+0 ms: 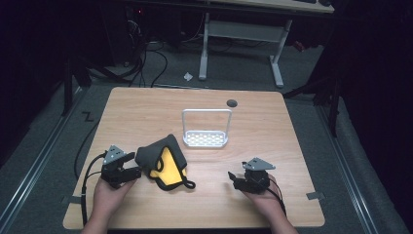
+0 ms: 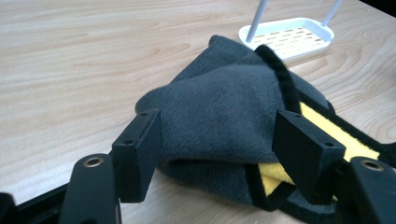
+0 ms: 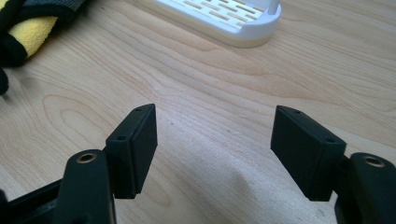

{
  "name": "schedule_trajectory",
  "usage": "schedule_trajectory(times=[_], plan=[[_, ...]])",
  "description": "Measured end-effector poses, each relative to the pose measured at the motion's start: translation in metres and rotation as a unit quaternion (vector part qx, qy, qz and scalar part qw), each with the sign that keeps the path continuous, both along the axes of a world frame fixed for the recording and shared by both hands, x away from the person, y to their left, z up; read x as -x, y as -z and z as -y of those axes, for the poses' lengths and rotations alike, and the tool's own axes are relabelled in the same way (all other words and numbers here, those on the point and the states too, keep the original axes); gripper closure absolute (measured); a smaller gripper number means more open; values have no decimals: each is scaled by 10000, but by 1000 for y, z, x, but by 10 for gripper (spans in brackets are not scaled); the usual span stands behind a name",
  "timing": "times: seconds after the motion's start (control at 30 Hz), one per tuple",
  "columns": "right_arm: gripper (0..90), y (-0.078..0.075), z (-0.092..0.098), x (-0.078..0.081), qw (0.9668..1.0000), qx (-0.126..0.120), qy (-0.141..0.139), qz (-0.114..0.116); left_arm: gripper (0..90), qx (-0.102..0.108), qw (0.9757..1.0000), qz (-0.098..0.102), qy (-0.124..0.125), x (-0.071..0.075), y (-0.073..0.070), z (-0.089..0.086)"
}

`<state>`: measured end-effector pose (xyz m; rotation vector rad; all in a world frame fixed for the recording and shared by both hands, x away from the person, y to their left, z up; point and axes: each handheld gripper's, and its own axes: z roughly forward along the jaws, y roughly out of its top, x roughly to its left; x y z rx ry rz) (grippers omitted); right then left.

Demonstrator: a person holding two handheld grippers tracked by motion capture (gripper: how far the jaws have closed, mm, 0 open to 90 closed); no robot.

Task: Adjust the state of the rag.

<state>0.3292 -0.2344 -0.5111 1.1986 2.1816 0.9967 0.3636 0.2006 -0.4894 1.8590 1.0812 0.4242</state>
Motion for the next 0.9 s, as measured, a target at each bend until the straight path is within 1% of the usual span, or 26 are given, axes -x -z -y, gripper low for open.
schedule_trajectory(times=[0.1, 0.17, 0.23, 0.33, 0.37, 0.43, 0.47, 0.5, 0.53, 0.57, 0.6, 0.63, 0.67, 0.7, 0.8, 0.83, 0.87, 0.9], plan=[[308, 0, -1, 0, 10000, -24, -18, -29, 337, 29, 9999, -61, 76, -5, -4, 3], [304, 1, -2, 0, 10000, -34, -18, -41, 336, 45, 9999, -40, 135, -6, -7, 6], [304, 1, -3, 0, 10000, -64, -19, -57, 331, 63, 9998, -47, 155, -7, -8, 7], [306, 2, -5, 0, 9999, -46, -77, -94, 320, 118, 9995, -88, 267, -13, -8, 15], [306, 2, -5, 0, 9999, -46, -77, -94, 312, 118, 9995, -88, 267, -13, -8, 15], [314, 4, -7, 0, 9998, -12, -142, -128, 303, -55, 9995, -72, 313, -16, -7, 22], [314, 4, -7, 0, 9998, -12, -142, -128, 303, -62, 9994, -90, 336, -17, -6, 24], [319, 4, -7, 0, 9998, -28, -149, -133, 303, -49, 9991, -173, 377, -19, -3, 28], [332, 3, -8, 0, 9998, -42, -173, -123, 307, -235, 9987, -284, 354, -22, 3, 34], [333, 3, -8, 0, 9998, -31, -179, -113, 323, -235, 9987, -284, 354, -22, 3, 34], [336, 4, -9, 0, 9998, -23, -187, -115, 357, -532, 9973, -393, 307, -25, 12, 41], [339, 4, -9, 0, 9997, -29, -194, -137, 387, -623, 9964, -482, 307, -27, 16, 44], [348, 4, -9, 0, 9997, -18, -207, -146, 435, -719, 9957, -495, 309, -26, 19, 46], [356, 5, -9, 0, 9997, -14, -212, -150, 480, -756, 9957, -443, 289, -25, 20, 47], [397, 5, -10, 1, 9996, -37, -233, -138, 629, -710, 9960, -409, 355, -21, 23, 48], [406, 5, -10, 1, 9996, -34, -238, -140, 664, -710, 9960, -409, 355, -21, 23, 48], [425, 5, -11, 1, 9996, -33, -252, -148, 696, -697, 9959, -390, 424, -16, 24, 49], [439, 5, -11, 1, 9995, -51, -277, -168, 712, -629, 9961, -407, 470, -13, 25, 50]])
